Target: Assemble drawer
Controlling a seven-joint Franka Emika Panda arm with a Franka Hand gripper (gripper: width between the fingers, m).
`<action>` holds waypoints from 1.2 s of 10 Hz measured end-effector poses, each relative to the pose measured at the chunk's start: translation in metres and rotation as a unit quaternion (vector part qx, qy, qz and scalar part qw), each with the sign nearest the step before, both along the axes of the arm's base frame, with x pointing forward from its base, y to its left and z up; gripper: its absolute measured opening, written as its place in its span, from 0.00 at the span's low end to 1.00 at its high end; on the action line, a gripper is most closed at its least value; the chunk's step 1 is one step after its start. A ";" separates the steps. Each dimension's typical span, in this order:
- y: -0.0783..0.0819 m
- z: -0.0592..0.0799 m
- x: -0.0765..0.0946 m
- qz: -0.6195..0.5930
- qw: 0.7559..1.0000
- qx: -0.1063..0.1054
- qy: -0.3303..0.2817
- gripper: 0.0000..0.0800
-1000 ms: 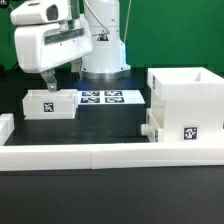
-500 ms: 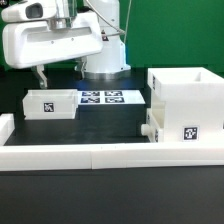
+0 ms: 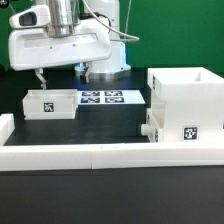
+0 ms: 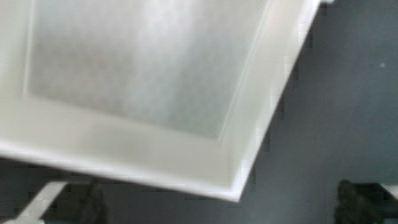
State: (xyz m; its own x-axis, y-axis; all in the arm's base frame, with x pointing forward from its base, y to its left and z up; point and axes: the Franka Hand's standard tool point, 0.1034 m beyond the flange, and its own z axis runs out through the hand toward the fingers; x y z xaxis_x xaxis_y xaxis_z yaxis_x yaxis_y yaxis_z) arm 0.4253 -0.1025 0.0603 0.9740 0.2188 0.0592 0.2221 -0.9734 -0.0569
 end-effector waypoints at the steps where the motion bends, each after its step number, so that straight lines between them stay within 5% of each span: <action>1: 0.001 0.000 0.000 -0.025 1.000 0.002 0.001 0.81; 5: 0.008 -0.001 -0.001 -0.120 0.993 0.012 0.009 0.81; 9: 0.021 -0.028 -0.023 -0.106 0.994 -0.006 -0.022 0.81; 12: 0.015 -0.047 -0.031 -0.097 0.995 -0.012 -0.025 0.81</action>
Offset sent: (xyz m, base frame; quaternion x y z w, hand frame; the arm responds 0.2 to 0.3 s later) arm 0.0000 0.0000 0.0000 0.0000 0.0000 0.1938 0.9810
